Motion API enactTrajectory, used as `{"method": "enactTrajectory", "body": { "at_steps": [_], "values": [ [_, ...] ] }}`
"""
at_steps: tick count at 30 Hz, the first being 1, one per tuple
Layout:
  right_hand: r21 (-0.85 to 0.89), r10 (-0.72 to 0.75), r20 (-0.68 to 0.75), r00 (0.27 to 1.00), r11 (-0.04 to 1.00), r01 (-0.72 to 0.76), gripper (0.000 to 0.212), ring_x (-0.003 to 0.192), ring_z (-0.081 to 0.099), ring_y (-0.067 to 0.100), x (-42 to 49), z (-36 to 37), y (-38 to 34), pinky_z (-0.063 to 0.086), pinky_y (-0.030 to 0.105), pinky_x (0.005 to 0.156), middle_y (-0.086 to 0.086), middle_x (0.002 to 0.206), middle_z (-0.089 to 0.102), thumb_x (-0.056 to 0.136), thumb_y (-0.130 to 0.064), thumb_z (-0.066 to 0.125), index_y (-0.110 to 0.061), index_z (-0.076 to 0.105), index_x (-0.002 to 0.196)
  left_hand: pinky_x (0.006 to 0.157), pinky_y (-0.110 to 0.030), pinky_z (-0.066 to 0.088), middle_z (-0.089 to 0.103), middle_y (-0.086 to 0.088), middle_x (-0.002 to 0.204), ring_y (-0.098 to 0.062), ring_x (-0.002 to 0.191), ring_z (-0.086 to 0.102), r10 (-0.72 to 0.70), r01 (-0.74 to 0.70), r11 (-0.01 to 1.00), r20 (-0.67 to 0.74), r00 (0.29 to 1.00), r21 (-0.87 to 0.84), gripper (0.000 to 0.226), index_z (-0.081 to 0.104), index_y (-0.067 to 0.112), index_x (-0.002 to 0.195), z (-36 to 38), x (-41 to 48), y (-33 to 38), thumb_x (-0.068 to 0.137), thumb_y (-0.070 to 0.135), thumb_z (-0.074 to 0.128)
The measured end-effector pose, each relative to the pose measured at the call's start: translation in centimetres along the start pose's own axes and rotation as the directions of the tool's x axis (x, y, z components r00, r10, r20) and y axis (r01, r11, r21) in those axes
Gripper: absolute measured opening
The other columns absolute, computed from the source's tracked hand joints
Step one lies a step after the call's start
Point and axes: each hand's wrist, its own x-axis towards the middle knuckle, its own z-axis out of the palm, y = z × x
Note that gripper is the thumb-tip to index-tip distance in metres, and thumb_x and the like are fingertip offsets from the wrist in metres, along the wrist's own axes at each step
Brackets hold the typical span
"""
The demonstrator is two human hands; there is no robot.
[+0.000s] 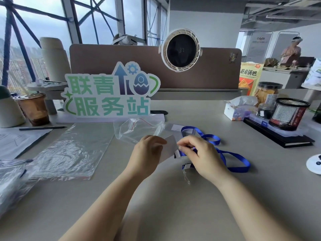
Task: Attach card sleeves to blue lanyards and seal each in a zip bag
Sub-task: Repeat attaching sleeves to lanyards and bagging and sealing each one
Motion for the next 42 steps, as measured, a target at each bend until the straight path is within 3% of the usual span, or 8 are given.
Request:
{"method": "enactTrajectory", "body": {
  "at_steps": [3,7,12,18,23,34,36,42],
  "values": [
    [0.078,0.01,-0.034,0.999,0.997,-0.007,0.01,0.087,0.059,-0.003,-0.1,-0.3,-0.6,0.04,0.003,0.071,-0.006,0.091,0.067,0.087,-0.005,0.062,-0.012,0.066,0.093,0.073,-0.007,0.037,0.059,0.018,0.099,0.0,0.094,0.056,0.045,-0.043,0.998,0.041,0.998,-0.043,0.011,0.068,0.026,0.093,0.2,-0.2,0.1,0.083,0.029,0.069],
    [0.149,0.022,-0.017,1.0,0.989,-0.02,0.011,0.086,0.06,-0.001,-0.1,0.0,-1.0,0.043,0.006,0.071,-0.009,0.091,0.067,0.088,-0.009,0.062,-0.019,0.065,0.091,0.075,-0.017,0.045,0.058,0.019,0.104,0.002,0.093,0.055,0.14,-0.144,0.989,0.119,0.983,0.024,0.037,0.068,0.033,0.103,0.4,-0.4,0.2,0.071,0.049,0.075],
    [0.196,0.025,-0.027,0.999,0.98,-0.019,0.017,0.085,0.06,0.003,0.0,0.0,-1.5,0.045,0.009,0.073,-0.012,0.089,0.066,0.087,-0.012,0.063,-0.029,0.062,0.089,0.072,-0.014,0.043,0.061,0.014,0.091,-0.001,0.085,0.055,0.214,-0.214,0.977,0.073,0.974,-0.008,0.023,0.072,0.023,0.09,0.6,-0.3,0.2,0.072,0.036,0.078],
    [0.216,0.08,0.02,0.997,0.973,-0.082,0.013,0.067,0.058,0.003,-0.1,-0.8,-1.0,0.043,0.01,0.063,-0.009,0.083,0.064,0.088,-0.014,0.062,-0.024,0.061,0.098,0.064,-0.005,0.036,0.058,0.013,0.081,-0.004,0.075,0.053,0.052,-0.052,0.999,0.019,0.998,-0.012,0.021,0.065,0.022,0.08,-0.4,-0.1,0.3,0.071,0.034,0.08],
    [0.207,0.091,0.008,0.996,0.974,-0.091,0.019,0.084,0.063,-0.001,-0.1,-1.4,-0.4,0.044,0.007,0.071,-0.012,0.086,0.069,0.086,-0.01,0.064,-0.029,0.065,0.089,0.054,-0.007,0.036,0.058,0.016,0.079,-0.001,0.07,0.053,-0.076,0.077,0.996,0.01,0.997,-0.052,0.016,0.061,0.029,0.078,-1.6,0.1,0.1,0.076,0.037,0.075],
    [0.08,0.079,-0.167,0.983,0.995,-0.067,0.014,0.082,0.06,-0.001,0.3,-1.8,1.0,0.043,0.006,0.072,-0.015,0.083,0.066,0.085,-0.008,0.066,-0.022,0.066,0.084,0.066,-0.02,0.05,0.069,0.005,0.088,-0.012,0.078,0.062,-0.034,0.085,0.972,0.228,0.973,-0.221,0.008,0.068,0.029,0.082,-1.9,-0.1,0.3,0.088,0.024,0.065],
    [0.093,0.081,-0.185,0.979,0.994,-0.065,0.011,0.081,0.06,-0.001,0.3,-1.9,0.9,0.042,0.006,0.072,-0.014,0.083,0.066,0.084,-0.007,0.066,-0.018,0.068,0.084,0.069,-0.028,0.053,0.071,0.002,0.087,-0.016,0.078,0.065,-0.024,0.084,0.967,0.243,0.97,-0.239,0.005,0.07,0.026,0.083,-2.1,-0.2,0.5,0.086,0.023,0.067],
    [0.201,0.135,-0.184,0.974,0.975,-0.097,0.01,0.078,0.061,-0.002,0.3,-2.0,0.5,0.043,0.006,0.071,-0.011,0.083,0.068,0.084,-0.007,0.067,-0.017,0.068,0.085,0.063,-0.025,0.048,0.07,0.003,0.079,-0.01,0.067,0.061,-0.026,0.128,0.942,0.314,0.949,-0.31,0.006,0.07,0.022,0.079,-2.9,-0.4,0.6,0.085,0.02,0.069]
  ]
}}
